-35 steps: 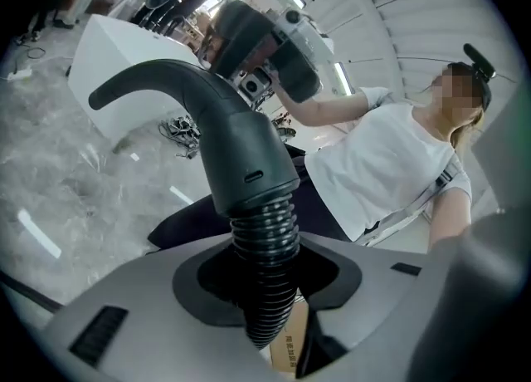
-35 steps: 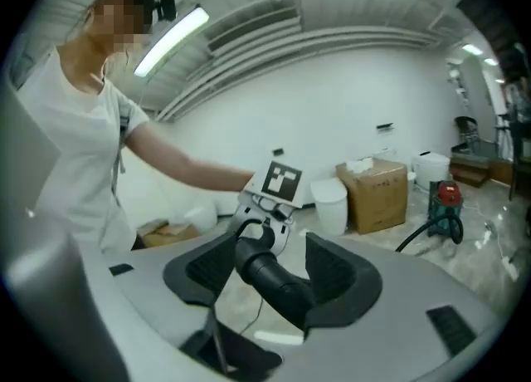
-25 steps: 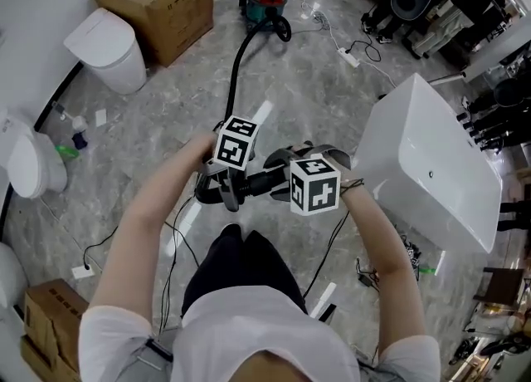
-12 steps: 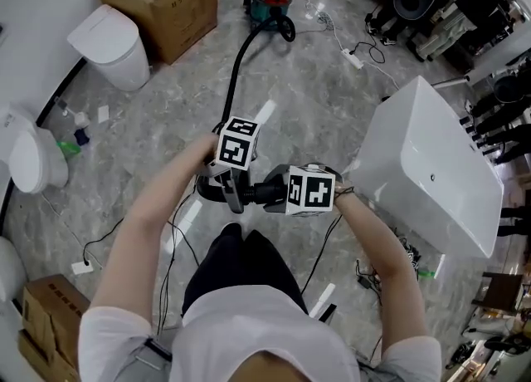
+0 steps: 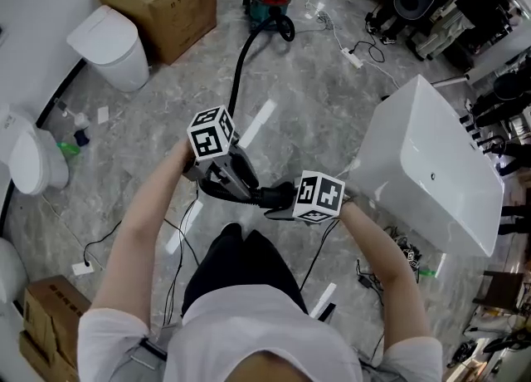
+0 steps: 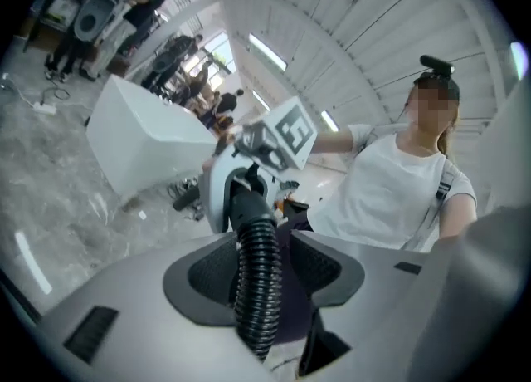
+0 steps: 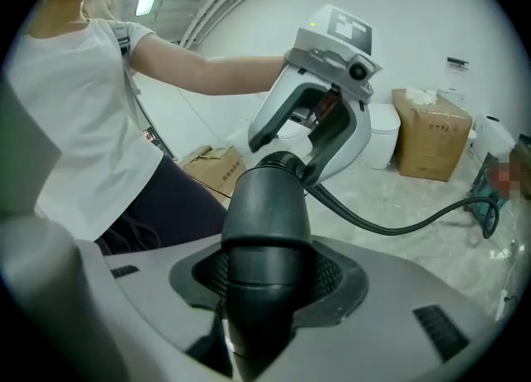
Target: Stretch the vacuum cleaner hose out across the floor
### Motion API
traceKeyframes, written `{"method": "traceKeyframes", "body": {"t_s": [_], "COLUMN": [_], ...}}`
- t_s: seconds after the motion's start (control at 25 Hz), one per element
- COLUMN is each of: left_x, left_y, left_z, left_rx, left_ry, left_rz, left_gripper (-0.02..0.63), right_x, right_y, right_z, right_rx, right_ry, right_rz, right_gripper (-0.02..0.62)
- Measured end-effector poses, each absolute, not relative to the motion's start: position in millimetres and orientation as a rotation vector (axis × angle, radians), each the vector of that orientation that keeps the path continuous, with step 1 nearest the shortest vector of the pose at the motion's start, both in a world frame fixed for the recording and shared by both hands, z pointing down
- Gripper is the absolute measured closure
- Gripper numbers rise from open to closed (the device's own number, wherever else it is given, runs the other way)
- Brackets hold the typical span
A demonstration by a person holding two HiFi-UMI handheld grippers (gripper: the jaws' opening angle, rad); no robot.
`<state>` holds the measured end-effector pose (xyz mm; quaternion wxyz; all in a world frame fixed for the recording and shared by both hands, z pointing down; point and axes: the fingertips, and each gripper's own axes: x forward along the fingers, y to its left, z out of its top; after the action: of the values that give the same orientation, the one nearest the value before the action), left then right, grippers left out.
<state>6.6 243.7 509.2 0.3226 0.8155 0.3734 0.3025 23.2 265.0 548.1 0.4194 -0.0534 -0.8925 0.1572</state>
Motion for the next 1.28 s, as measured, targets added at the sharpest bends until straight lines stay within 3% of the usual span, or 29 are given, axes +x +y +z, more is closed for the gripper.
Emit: {"method": "traceKeyframes", "body": {"t_s": [0.16, 0.36, 0.8, 0.84, 0.92, 1.04, 1.28], "left_x": [4, -33, -125, -126, -119, -100, -83], "left_y": [189, 138, 130, 131, 134, 136, 107], "left_z": [473, 467, 481, 485, 492, 497, 466], "left_rx": [2.361, 2.518, 2.112, 2.081, 2.028, 1.985, 1.849], "left_ry": [0.634, 0.107, -0.479, -0.491, -0.473, -0.421, -0.284], "left_rz": [0.443, 0.279, -0.451, -0.47, -0.478, -0.497, -0.823], "left_gripper": [0.42, 0.42, 0.415, 0.398, 0.293, 0.236, 0.227], "right_x": [30, 40, 40, 38, 32, 22, -4], "right_y": [262, 250, 216, 213, 209, 206, 225], "right_z": [549, 537, 512, 508, 500, 485, 458], "right_rx": [-0.065, 0.047, 0.307, 0.329, 0.375, 0.425, 0.409], "right_ry": [-2.277, -2.394, -2.649, -2.676, -2.738, -2.834, -3.013], "right_rz": [0.479, 0.628, 0.802, 0.806, 0.819, 0.843, 0.889], "right_gripper": [0.399, 0.399, 0.399, 0.399, 0.399, 0.399, 0.399]}}
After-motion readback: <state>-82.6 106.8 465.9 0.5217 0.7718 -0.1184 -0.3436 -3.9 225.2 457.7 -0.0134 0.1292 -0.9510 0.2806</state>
